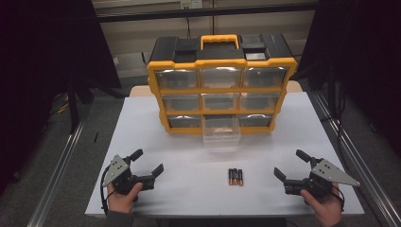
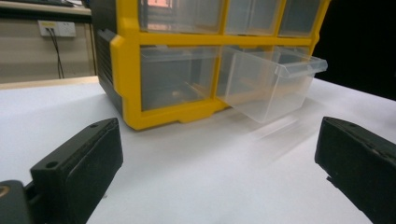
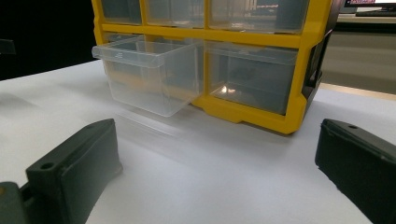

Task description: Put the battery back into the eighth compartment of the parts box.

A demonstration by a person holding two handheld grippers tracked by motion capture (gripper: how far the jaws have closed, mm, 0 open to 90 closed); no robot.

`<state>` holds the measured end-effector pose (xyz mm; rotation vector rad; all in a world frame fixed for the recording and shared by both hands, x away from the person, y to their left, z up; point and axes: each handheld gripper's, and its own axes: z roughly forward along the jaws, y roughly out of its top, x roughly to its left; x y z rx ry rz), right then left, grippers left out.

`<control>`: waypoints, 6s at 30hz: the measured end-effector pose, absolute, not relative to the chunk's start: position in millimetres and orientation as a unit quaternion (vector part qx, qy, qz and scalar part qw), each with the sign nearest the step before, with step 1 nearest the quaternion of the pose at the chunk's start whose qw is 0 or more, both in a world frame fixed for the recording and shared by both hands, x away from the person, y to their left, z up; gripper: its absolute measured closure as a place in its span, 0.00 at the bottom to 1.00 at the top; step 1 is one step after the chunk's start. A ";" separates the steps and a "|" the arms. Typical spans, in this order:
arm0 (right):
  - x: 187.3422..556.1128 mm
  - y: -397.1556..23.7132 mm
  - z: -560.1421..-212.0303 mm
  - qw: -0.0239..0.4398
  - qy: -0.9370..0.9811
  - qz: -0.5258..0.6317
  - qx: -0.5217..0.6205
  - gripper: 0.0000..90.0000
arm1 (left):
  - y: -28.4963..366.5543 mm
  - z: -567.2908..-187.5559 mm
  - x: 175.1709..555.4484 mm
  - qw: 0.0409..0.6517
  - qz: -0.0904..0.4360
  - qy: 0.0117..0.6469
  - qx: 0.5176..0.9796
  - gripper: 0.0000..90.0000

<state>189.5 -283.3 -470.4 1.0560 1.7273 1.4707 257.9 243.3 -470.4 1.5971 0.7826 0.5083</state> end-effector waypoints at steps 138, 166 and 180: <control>189.9 -282.7 -466.0 0.309 0.659 0.569 0.383 0.00 | 53.9 -448.0 288.4 0.398 -0.027 0.340 0.852 0.86; 189.3 -282.2 -465.2 0.308 0.659 0.570 0.382 0.00 | 60.8 -373.9 318.5 0.421 0.012 0.327 0.846 0.86; 189.3 -282.0 -465.1 0.308 0.659 0.571 0.381 0.00 | 54.1 -358.8 344.4 0.411 0.040 0.332 0.848 0.86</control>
